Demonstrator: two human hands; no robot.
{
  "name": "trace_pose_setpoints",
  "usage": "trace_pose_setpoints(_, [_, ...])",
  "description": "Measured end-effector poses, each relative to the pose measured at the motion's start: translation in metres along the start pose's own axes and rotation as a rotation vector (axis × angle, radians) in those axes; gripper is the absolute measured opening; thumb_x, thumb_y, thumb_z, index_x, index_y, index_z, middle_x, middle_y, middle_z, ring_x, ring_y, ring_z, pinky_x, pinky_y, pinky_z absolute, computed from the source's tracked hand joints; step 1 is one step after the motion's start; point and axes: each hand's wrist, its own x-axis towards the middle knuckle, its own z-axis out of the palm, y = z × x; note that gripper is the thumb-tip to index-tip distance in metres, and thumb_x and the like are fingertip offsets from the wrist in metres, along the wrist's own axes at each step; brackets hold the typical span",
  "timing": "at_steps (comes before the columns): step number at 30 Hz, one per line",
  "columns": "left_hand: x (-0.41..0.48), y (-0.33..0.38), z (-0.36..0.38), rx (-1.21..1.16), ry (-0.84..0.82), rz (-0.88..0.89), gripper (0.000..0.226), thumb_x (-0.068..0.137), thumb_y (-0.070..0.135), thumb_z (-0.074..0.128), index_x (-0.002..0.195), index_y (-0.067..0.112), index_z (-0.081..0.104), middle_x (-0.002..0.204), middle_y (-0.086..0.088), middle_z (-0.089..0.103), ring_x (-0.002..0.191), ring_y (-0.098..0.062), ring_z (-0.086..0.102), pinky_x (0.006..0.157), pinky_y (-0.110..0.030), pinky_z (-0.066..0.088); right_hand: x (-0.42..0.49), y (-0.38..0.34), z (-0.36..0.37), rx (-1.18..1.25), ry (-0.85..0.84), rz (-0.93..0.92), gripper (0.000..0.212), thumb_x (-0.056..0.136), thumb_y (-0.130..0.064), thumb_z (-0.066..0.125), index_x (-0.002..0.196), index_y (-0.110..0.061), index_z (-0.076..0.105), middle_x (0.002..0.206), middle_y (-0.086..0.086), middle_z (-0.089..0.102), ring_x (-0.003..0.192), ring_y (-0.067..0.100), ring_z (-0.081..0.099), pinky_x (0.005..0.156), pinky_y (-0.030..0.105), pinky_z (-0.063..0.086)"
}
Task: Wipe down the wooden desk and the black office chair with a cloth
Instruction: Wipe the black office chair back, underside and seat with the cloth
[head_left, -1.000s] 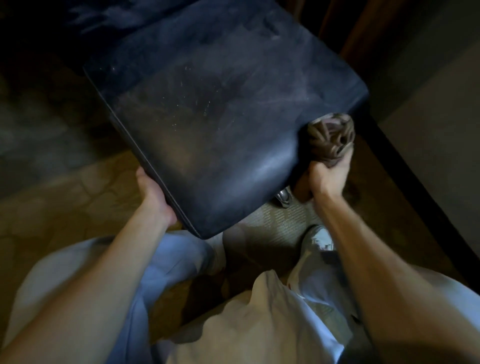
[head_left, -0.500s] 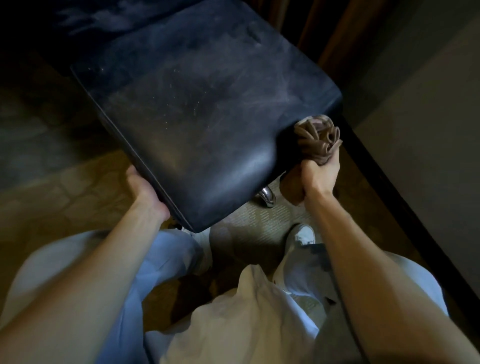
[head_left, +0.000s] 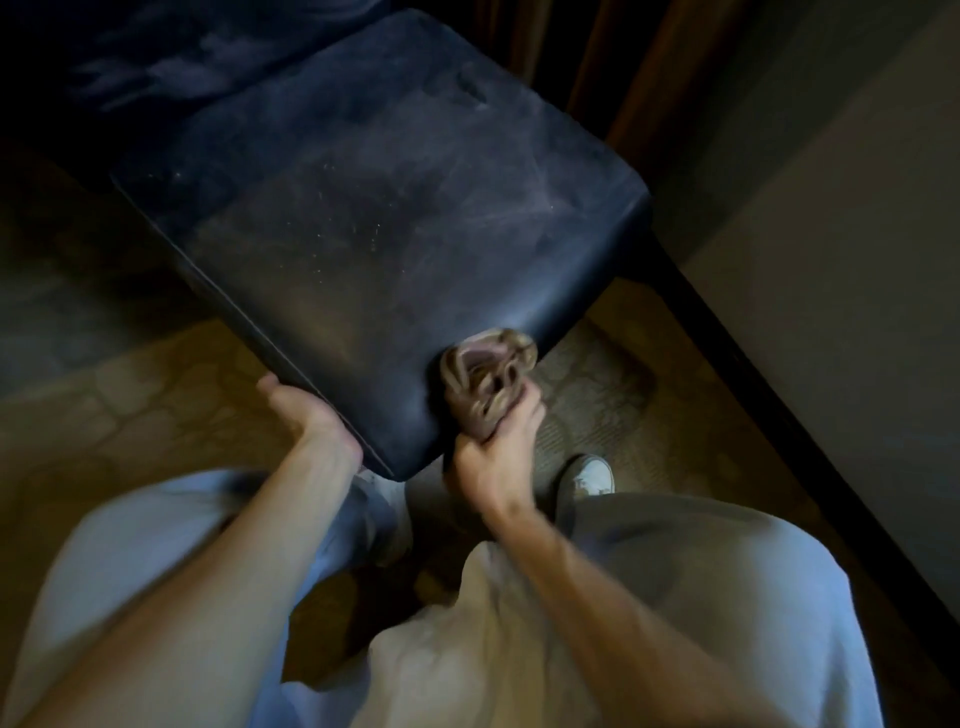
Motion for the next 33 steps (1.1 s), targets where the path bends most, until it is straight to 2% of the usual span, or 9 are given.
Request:
trace_pose_setpoints(3, [-0.015, -0.014, 0.003, 0.012, -0.019, 0.004, 0.071, 0.104, 0.063, 0.019, 0.157, 0.02, 0.04, 0.16, -0.009, 0.043, 0.146, -0.032, 0.042, 0.121, -0.05, 0.034, -0.029, 0.008, 0.007, -0.02, -0.07, -0.04, 0.076, 0.073, 0.003, 0.068, 0.14, -0.01, 0.036, 0.13, 0.007, 0.036, 0.125, 0.021, 0.042, 0.116, 0.025, 0.029])
trace_pose_setpoints(7, [-0.033, -0.011, 0.005, -0.157, -0.155, -0.108, 0.068, 0.101, 0.065, 0.029, 0.143, 0.02, 0.058, 0.147, -0.013, 0.058, 0.133, -0.036, 0.053, 0.118, -0.053, 0.036, -0.006, 0.003, -0.039, 0.052, -0.107, -0.064, 0.059, 0.078, -0.007, 0.067, 0.132, -0.023, 0.05, 0.127, 0.001, 0.059, 0.118, 0.007, 0.057, 0.109, 0.027, 0.044])
trace_pose_setpoints(9, [-0.036, -0.004, 0.003, -0.127, -0.181, -0.136, 0.073, 0.099, 0.069, 0.025, 0.145, 0.021, 0.057, 0.149, -0.014, 0.056, 0.135, -0.038, 0.05, 0.119, -0.056, 0.033, 0.015, -0.004, -0.056, 0.137, 0.007, -0.127, 0.053, 0.08, 0.0, 0.064, 0.123, -0.03, 0.055, 0.119, -0.01, 0.066, 0.113, 0.002, 0.062, 0.102, 0.019, 0.046])
trace_pose_setpoints(11, [-0.035, 0.005, 0.003, -0.08, -0.187, -0.197, 0.077, 0.098, 0.072, 0.024, 0.147, 0.021, 0.055, 0.15, -0.015, 0.054, 0.137, -0.04, 0.049, 0.119, -0.057, 0.035, 0.042, -0.007, -0.067, 0.195, 0.192, -0.111, 0.057, 0.082, 0.01, 0.058, 0.119, -0.033, 0.056, 0.118, -0.007, 0.068, 0.114, 0.01, 0.064, 0.104, 0.025, 0.047])
trace_pose_setpoints(14, [-0.033, 0.016, 0.002, -0.033, -0.242, -0.246, 0.081, 0.098, 0.073, 0.021, 0.142, 0.018, 0.06, 0.146, -0.018, 0.058, 0.133, -0.043, 0.053, 0.115, -0.057, 0.04, 0.091, -0.007, -0.085, 0.188, 0.319, 0.002, 0.066, 0.078, 0.005, 0.054, 0.134, -0.03, 0.052, 0.117, 0.001, 0.068, 0.113, 0.026, 0.064, 0.104, 0.046, 0.052])
trace_pose_setpoints(17, [-0.026, 0.023, 0.002, -0.054, -0.264, -0.211, 0.078, 0.1, 0.068, 0.021, 0.138, 0.016, 0.064, 0.142, -0.02, 0.06, 0.13, -0.044, 0.055, 0.112, -0.058, 0.042, 0.12, -0.009, -0.092, 0.111, 0.225, 0.032, 0.076, 0.075, 0.002, 0.054, 0.145, -0.025, 0.047, 0.111, -0.011, 0.063, 0.106, 0.013, 0.063, 0.088, 0.03, 0.055])
trace_pose_setpoints(22, [-0.029, 0.019, 0.011, -0.167, -0.209, -0.111, 0.071, 0.101, 0.067, 0.024, 0.15, 0.025, 0.051, 0.156, -0.012, 0.049, 0.143, -0.039, 0.043, 0.121, -0.06, 0.029, 0.094, -0.012, -0.06, -0.001, 0.201, 0.057, 0.066, 0.078, -0.004, 0.059, 0.14, -0.019, 0.041, 0.128, 0.01, 0.052, 0.115, 0.025, 0.053, 0.11, 0.044, 0.042])
trace_pose_setpoints(28, [-0.04, 0.007, 0.026, -0.253, -0.063, -0.032, 0.068, 0.105, 0.062, 0.025, 0.152, 0.018, 0.047, 0.154, -0.012, 0.051, 0.141, -0.033, 0.046, 0.122, -0.052, 0.031, -0.014, -0.002, 0.003, -0.041, 0.177, 0.056, 0.063, 0.071, 0.0, 0.067, 0.127, -0.012, 0.042, 0.12, 0.006, 0.04, 0.118, 0.033, 0.046, 0.112, 0.049, 0.036])
trace_pose_setpoints(33, [-0.044, -0.006, 0.025, -0.244, -0.132, -0.085, 0.069, 0.103, 0.067, 0.028, 0.151, 0.022, 0.048, 0.154, -0.013, 0.05, 0.141, -0.037, 0.046, 0.12, -0.056, 0.033, -0.019, -0.002, -0.026, 0.033, 0.079, 0.081, 0.05, 0.081, -0.003, 0.065, 0.118, -0.032, 0.047, 0.119, 0.007, 0.054, 0.111, 0.025, 0.057, 0.106, 0.048, 0.045])
